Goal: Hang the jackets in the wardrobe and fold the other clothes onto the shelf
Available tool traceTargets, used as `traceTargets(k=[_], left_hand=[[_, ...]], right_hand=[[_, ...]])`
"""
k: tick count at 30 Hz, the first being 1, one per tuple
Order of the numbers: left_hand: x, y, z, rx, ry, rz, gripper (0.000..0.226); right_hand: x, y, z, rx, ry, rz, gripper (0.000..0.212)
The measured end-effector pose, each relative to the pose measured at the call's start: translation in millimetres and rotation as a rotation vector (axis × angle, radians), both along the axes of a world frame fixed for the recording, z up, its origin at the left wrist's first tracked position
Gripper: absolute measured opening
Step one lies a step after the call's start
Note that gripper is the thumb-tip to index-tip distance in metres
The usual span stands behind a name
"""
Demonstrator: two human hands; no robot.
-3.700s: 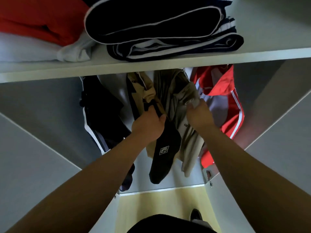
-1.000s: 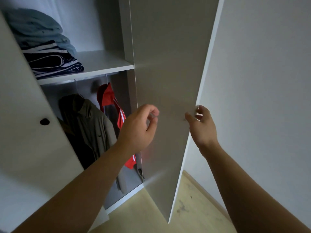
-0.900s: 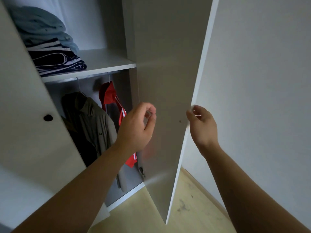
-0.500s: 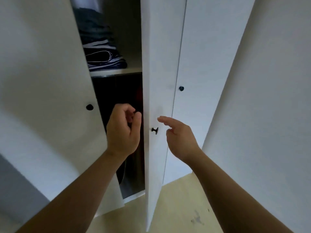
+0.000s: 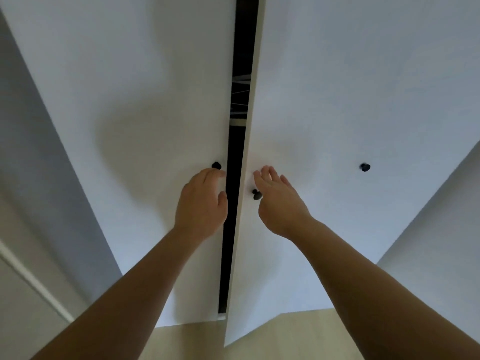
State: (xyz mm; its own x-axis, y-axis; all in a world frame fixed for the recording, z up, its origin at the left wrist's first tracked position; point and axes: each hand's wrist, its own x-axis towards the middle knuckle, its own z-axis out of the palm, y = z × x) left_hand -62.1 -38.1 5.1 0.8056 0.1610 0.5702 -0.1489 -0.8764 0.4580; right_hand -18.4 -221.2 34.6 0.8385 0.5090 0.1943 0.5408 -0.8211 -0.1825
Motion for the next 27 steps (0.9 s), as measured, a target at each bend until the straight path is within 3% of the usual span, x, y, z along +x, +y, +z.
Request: traceTargets(k=[9,17,23,27], left_hand=[[44,38,-9,0.147,0.217,-0.041,0.065],[68,46,-19,0.208,0.245,-0.061,0.066],[74,52,-21,0.18,0.249,-0.088,0.066],[56,54,-32,0.143,0.199,-0.112,0.066]], right_hand=[[53,44,1,-0.24,-0.002,-0.079,0.077],[88,62,-4,-0.349,-0.006,-0.123,0.075],[99,62,-4,-0.293,0.033,-0.092,0.077],[88,40,-7,0.091,0.135,-0.01,0.077]])
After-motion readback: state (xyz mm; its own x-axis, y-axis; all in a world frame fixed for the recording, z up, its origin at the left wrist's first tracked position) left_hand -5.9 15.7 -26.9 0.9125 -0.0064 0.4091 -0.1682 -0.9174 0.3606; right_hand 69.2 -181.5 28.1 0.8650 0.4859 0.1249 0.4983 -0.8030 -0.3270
